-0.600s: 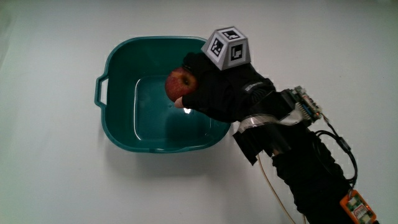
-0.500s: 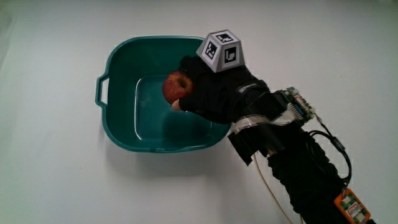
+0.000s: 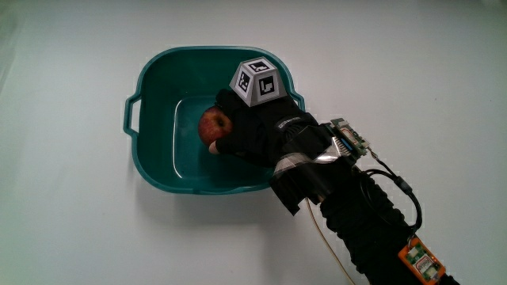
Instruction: Place apple into plate
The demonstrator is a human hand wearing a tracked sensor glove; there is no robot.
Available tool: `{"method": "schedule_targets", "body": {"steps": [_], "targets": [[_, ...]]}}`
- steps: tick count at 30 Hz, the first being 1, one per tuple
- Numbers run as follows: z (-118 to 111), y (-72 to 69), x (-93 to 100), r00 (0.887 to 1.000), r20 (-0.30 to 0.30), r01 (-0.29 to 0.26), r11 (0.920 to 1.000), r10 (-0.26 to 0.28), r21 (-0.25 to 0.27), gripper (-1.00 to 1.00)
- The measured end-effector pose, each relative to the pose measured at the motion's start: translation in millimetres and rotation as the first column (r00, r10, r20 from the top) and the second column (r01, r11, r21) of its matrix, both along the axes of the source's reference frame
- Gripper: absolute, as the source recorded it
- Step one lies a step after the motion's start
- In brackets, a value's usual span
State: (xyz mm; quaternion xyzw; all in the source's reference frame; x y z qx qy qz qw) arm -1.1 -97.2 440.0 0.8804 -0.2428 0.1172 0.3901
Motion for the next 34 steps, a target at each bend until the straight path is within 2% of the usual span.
{"method": "schedule_targets", "body": {"steps": [2,10,11,13,16,17,20,21,22,24,26,27,28,30,32,34], "targets": [[1,1.3,-2.5,1.000,0.005,0.007,1.0000,-0.007,-0.004,0.00],[17,5.8,-9.0,0.999,-0.042,0.027,0.9988,-0.029,-0.040,0.00],[18,5.6,-7.8,1.000,-0.020,0.009,0.9984,-0.010,-0.056,0.00],[20,5.0,-7.8,0.999,-0.038,0.015,0.9985,-0.017,-0.052,0.00],[23,5.2,-6.0,0.999,-0.045,-0.004,0.9969,0.000,-0.079,0.00],[24,5.7,-4.7,1.000,-0.030,-0.011,0.9948,0.008,-0.101,0.00],[23,7.0,-4.2,0.999,-0.028,-0.031,0.9956,0.029,-0.089,0.00],[24,7.6,-5.0,0.999,-0.044,-0.029,0.9970,0.026,-0.072,-0.07],[24,8.9,-5.4,0.999,-0.039,-0.019,0.9966,0.016,-0.080,-0.13],[29,10.3,-3.3,0.997,-0.068,-0.027,0.9943,0.020,-0.104,-0.27],[27,11.1,-0.3,0.998,-0.047,-0.038,0.9905,0.032,-0.132,-0.40],[24,11.0,1.3,0.998,-0.050,-0.048,0.9933,0.043,-0.105,-0.47],[20,11.4,2.4,0.999,-0.033,-0.046,0.9925,0.042,-0.113,-0.53],[20,12.7,6.3,0.999,-0.027,-0.039,0.9867,0.035,-0.158,-0.67],[13,16.2,12.3,0.997,-0.055,-0.053,0.9902,0.046,-0.129,-0.80],[-10,23.2,14.0,1.000,-0.003,-0.005,0.9956,0.005,-0.093,-0.93]]}}
